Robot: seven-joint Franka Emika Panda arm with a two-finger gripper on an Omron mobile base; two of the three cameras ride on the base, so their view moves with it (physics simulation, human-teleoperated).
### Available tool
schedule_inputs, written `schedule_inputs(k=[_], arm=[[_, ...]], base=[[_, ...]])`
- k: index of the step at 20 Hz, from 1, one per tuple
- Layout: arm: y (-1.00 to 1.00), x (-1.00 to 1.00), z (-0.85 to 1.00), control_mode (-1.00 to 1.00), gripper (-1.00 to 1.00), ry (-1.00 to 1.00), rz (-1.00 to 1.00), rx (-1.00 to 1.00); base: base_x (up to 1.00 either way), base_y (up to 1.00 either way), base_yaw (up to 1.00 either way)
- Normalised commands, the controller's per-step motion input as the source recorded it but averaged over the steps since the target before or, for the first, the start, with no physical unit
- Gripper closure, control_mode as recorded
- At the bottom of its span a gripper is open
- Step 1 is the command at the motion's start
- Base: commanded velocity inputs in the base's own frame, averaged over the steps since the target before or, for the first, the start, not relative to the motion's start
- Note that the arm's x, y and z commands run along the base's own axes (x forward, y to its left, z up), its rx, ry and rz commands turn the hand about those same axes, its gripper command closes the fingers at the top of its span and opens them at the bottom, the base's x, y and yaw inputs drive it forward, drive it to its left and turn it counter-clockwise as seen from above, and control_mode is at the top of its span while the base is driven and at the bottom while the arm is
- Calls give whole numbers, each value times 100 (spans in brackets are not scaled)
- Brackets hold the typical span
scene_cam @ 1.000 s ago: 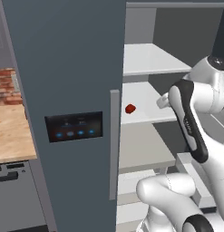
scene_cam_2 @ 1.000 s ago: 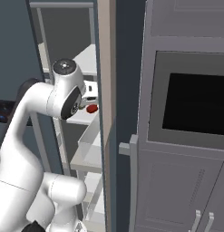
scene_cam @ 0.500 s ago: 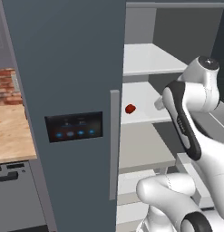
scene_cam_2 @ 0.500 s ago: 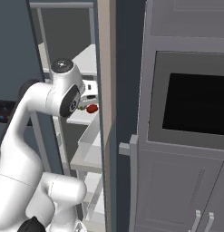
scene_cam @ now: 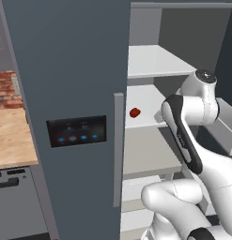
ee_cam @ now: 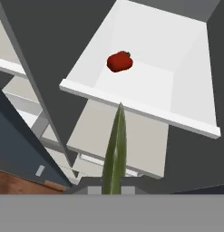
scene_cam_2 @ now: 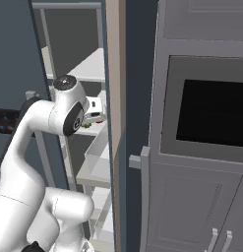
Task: Place the ketchup and ketchup from the counter to the top shelf of the fridge. If the existing items in the fridge are on the top shelf, move them to other shelves.
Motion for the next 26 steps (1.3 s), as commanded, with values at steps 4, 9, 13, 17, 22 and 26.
schedule_inputs(k=[4, 9, 13, 17, 22, 26], arm=[[19, 0, -27, -100, 100, 0, -1, 0], [0, 18, -38, -100, 100, 0, -5, 0], [0, 51, -9, -100, 100, 0, -10, 0], [-6, 61, 0, -100, 100, 0, -11, 1], [-3, 68, 0, -100, 100, 0, -10, 1], [-13, 60, -3, -100, 100, 0, -8, 0]], base=[[0, 0, 0], [0, 0, 0], [0, 0, 0], [0, 0, 0], [0, 0, 0], [0, 0, 0]])
